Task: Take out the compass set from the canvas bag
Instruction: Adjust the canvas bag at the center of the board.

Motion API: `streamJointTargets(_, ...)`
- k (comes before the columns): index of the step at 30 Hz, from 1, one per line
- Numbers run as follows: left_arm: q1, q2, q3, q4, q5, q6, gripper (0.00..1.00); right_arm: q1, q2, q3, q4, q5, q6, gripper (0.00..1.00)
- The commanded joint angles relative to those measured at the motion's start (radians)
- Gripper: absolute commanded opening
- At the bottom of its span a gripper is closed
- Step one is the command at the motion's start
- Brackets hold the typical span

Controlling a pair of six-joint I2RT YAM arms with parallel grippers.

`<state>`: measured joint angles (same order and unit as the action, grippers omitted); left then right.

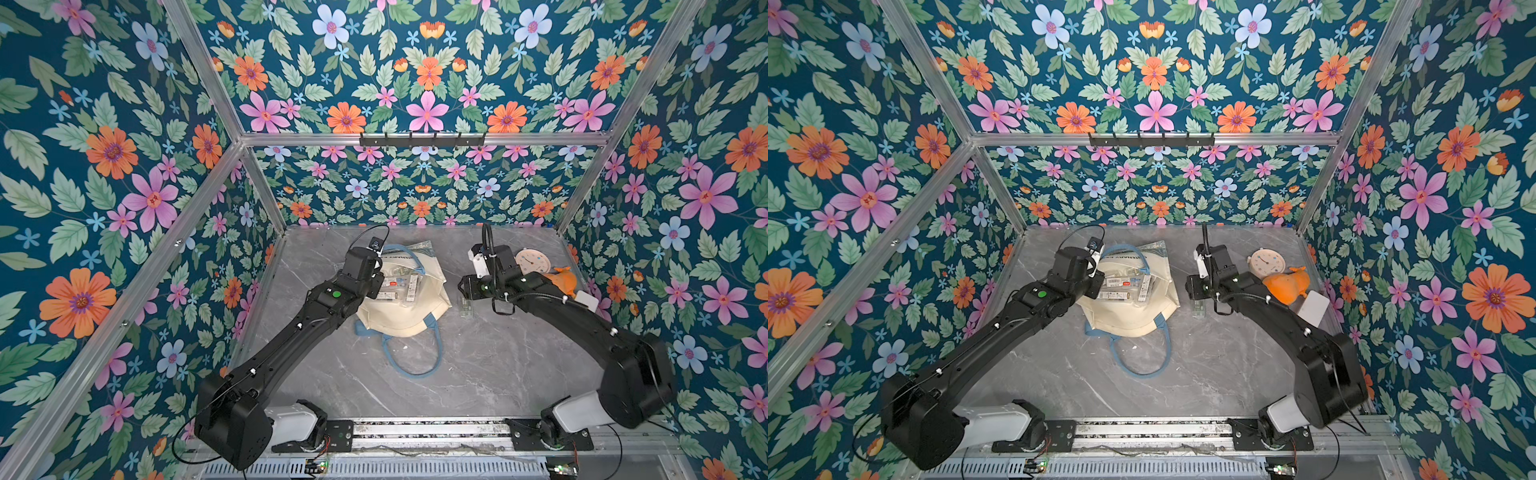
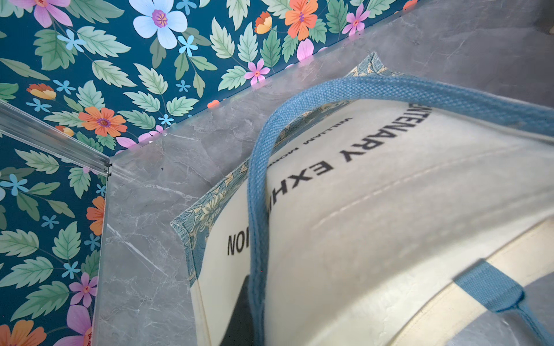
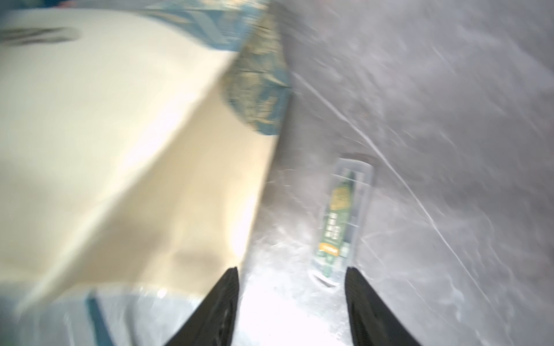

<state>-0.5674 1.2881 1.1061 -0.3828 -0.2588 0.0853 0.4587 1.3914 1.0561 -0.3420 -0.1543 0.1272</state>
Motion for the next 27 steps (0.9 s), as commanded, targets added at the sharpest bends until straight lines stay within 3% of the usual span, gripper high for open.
streamJointTargets(1,-0.003,0.0,0.016,-0.012,0.003,-0.002,0.0,0.053,-0.12,-0.092,0.207,-0.186,-0.299,0.59)
streamJointTargets(5,-0.005,-0.003,0.02,-0.021,0.011,-0.006,0.0,0.123,-0.125,-0.128,0.378,-0.176,-0.426,0.64)
streamJointTargets(11,-0.009,0.002,0.019,-0.032,0.012,-0.006,0.0,0.159,0.096,0.082,0.361,-0.086,-0.518,0.66)
streamJointTargets(13,-0.011,0.001,0.019,-0.037,0.009,-0.006,0.0,0.16,0.161,0.144,0.352,-0.068,-0.52,0.58)
streamJointTargets(16,-0.012,0.003,0.028,-0.058,-0.006,-0.005,0.0,0.16,0.215,0.226,0.299,-0.078,-0.49,0.38)
streamJointTargets(17,-0.014,0.006,0.035,-0.073,-0.017,-0.002,0.02,0.16,0.222,0.239,0.285,-0.089,-0.48,0.32)
streamJointTargets(21,-0.024,0.037,0.067,-0.115,-0.074,0.027,0.41,0.161,0.224,0.23,0.302,-0.091,-0.45,0.17)
streamJointTargets(24,-0.042,0.078,0.103,-0.117,-0.11,0.045,0.56,0.16,0.229,0.232,0.301,-0.094,-0.436,0.13)
streamJointTargets(27,-0.069,0.137,0.161,-0.122,-0.159,0.061,0.61,0.16,0.238,0.241,0.294,-0.098,-0.428,0.12)
